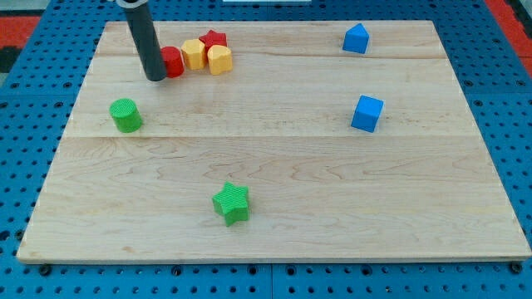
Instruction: Point your arm towards top right
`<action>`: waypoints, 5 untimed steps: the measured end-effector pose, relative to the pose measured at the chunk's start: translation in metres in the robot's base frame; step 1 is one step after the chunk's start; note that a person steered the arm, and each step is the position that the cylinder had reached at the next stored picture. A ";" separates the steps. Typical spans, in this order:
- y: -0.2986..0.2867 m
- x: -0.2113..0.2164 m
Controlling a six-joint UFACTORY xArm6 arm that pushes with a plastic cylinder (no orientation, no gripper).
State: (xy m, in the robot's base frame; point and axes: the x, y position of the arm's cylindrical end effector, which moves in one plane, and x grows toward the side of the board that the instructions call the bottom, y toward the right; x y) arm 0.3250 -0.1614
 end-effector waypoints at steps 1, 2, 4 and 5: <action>0.021 0.000; 0.080 0.023; 0.278 -0.014; 0.373 -0.040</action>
State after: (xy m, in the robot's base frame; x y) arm 0.2850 0.2116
